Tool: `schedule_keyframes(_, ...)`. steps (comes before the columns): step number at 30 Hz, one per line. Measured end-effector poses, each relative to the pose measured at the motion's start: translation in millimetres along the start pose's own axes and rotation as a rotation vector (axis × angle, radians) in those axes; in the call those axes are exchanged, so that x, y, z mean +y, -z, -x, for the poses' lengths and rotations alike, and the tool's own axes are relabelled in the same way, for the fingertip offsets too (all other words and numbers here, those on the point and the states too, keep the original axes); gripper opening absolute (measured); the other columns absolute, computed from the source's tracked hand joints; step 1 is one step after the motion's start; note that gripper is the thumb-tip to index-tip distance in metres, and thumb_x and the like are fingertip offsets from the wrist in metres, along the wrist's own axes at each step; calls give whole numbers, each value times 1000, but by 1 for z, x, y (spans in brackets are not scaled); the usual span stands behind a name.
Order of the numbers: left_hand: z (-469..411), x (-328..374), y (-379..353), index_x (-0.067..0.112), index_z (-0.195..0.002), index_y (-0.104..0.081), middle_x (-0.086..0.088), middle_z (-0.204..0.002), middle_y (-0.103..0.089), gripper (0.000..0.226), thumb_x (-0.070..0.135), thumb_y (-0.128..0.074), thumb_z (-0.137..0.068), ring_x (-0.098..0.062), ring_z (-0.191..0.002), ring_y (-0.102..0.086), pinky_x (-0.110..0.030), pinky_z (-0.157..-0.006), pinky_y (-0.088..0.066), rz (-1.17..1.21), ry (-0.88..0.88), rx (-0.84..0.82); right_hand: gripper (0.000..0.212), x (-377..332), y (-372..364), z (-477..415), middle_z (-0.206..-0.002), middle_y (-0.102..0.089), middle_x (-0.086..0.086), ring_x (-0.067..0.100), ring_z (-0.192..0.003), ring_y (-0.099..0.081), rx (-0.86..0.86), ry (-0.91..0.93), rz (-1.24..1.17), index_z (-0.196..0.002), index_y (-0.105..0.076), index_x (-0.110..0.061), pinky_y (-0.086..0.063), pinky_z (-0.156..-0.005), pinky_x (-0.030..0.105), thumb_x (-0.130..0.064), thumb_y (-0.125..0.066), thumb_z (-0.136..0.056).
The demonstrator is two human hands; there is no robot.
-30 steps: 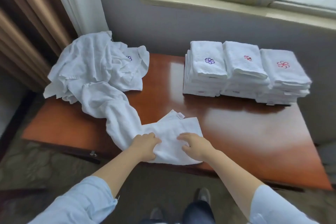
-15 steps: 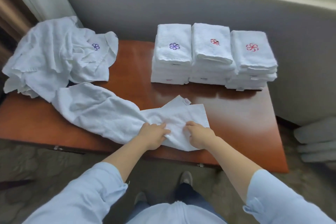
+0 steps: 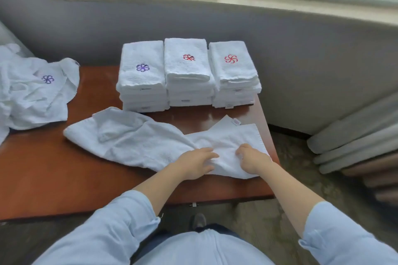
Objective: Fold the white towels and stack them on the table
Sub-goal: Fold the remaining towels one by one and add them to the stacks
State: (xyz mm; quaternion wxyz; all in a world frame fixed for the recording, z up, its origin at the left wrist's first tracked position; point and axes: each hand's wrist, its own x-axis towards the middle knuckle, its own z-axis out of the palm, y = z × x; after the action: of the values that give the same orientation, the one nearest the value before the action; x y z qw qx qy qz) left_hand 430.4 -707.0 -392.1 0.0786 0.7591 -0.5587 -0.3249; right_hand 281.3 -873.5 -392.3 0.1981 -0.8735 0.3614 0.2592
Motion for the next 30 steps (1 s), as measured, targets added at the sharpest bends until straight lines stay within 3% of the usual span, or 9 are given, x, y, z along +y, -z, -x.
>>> schedule_keyframes(5, 9, -10, 17, 32, -138, -52, 12, -148, -44, 38, 36, -50, -101, -9, -129, -47, -30, -102, -42, 80, 56, 182, 36, -15, 15, -5, -131, -56, 1, 24, -113, -56, 105, 22, 5, -131, -54, -20, -50, -94, 38, -16, -42, -97)
schedule_keyframes(12, 55, -70, 45, 34, -137, -51, 16, -145, -45, 37, 36, -49, -100, -10, -124, -51, -33, -97, -47, 98, 342, 311, 45, -97, 30, -17, -142, -49, -6, 15, -124, -51, 129, 343, -224, -140, -47, -27, -45, -96, 34, -22, -47, -95)
schedule_keyframes(17, 96, -112, 60, 32, -137, -52, 12, -146, -47, 38, 35, -51, -99, -10, -129, -48, -32, -104, -42, 138, 488, 365, 51, -170, 36, -26, -142, -49, -3, 14, -127, -49, 110, 485, -264, -144, -43, -28, -44, -100, 35, -23, -50, -93)
schedule_keyframes(26, 152, -207, 92, 33, -136, -52, 11, -143, -47, 37, 36, -50, -99, -11, -120, -55, -31, -94, -47, 210, 638, 427, 56, -293, 27, -58, -149, -44, -6, 16, -134, -43, 115, 592, -153, -146, -42, -28, -44, -101, 37, -28, -55, -92)
schedule_keyframes(30, 159, -261, 109, 32, -136, -51, 9, -143, -48, 39, 31, -50, -97, -14, -116, -57, -33, -90, -49, 206, 672, 417, 60, -339, 12, -78, -153, -39, -6, 19, -144, -30, 154, 550, -7, -147, -41, -28, -31, -114, 36, -27, -57, -89)
